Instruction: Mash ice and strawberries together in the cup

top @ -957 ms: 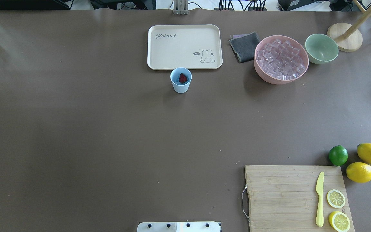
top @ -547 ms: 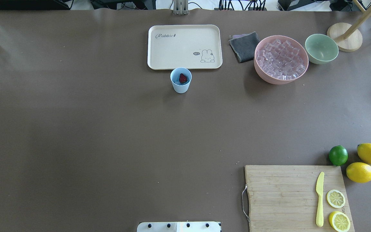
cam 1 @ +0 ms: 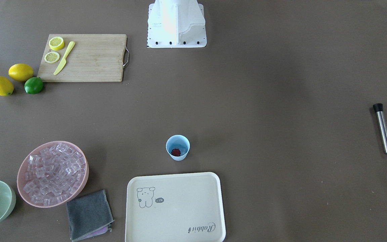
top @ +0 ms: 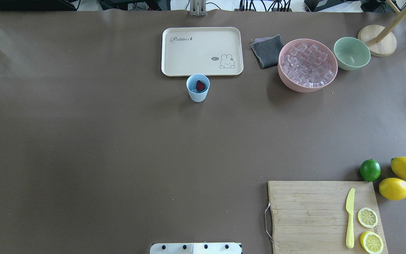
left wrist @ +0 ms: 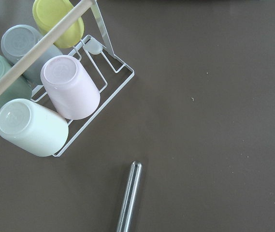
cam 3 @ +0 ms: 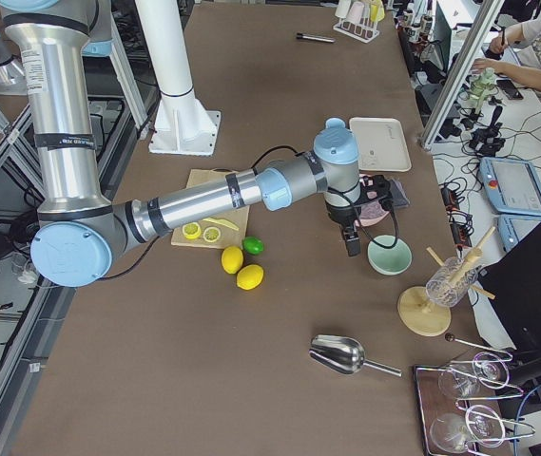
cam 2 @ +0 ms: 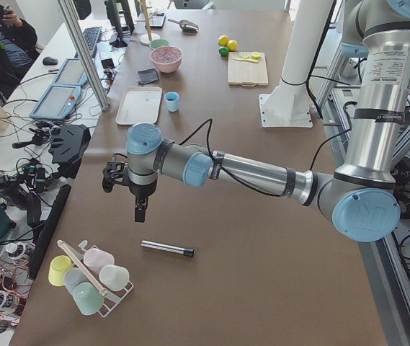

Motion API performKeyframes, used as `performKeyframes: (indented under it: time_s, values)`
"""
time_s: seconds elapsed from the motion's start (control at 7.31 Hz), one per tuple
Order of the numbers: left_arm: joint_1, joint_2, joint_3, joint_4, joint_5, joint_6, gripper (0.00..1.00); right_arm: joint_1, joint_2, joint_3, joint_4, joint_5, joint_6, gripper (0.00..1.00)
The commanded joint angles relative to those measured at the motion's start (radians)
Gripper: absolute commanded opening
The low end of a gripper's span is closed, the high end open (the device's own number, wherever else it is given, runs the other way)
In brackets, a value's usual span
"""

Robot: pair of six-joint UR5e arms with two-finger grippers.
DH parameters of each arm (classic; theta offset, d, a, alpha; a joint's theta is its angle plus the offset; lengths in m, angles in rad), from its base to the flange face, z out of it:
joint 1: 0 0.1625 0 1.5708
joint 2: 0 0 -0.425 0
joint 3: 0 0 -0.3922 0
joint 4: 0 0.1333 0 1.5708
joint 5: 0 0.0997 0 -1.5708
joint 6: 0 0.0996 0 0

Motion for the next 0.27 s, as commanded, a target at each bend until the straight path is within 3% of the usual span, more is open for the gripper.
performKeyframes:
  time_s: [0.0, 0.14]
  values:
    - [0.001, 0.000, 0.004, 0.000, 0.000, 0.001, 0.98, 0.000, 0.002, 0.002, 0.000, -0.008, 0.000, 1.00]
    - [0.001, -0.003, 0.007, 0.000, 0.001, 0.001, 0.98, 0.000, 0.002, 0.002, 0.000, -0.008, 0.000, 1.00]
